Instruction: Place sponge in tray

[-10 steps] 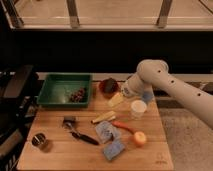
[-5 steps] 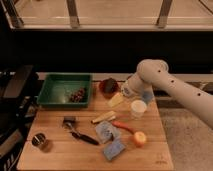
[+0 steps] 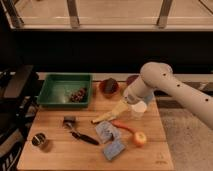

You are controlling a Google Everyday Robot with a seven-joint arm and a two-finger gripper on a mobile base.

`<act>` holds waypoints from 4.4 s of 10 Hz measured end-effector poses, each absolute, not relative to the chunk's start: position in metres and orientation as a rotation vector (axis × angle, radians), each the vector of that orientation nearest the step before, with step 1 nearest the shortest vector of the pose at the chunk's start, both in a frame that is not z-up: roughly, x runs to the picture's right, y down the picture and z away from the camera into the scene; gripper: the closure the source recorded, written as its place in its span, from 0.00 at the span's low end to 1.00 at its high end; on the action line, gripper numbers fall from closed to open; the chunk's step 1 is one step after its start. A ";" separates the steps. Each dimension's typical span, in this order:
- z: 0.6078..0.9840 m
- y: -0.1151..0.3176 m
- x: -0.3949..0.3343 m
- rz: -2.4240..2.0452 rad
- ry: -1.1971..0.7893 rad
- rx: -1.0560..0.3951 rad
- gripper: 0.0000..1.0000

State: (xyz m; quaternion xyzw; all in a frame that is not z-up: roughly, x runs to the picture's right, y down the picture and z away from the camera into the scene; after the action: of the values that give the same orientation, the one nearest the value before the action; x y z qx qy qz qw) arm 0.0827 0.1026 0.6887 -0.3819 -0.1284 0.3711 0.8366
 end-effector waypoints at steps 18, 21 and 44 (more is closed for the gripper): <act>0.711 0.243 0.079 0.340 -0.401 -0.886 0.21; 0.724 0.263 0.081 0.315 -0.395 -0.858 0.21; 0.754 0.317 0.082 0.386 -0.377 -0.892 0.94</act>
State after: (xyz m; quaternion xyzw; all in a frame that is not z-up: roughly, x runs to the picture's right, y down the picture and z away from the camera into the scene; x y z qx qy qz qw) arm 0.0817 0.3165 0.7537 -0.4262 -0.1801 0.1842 0.8671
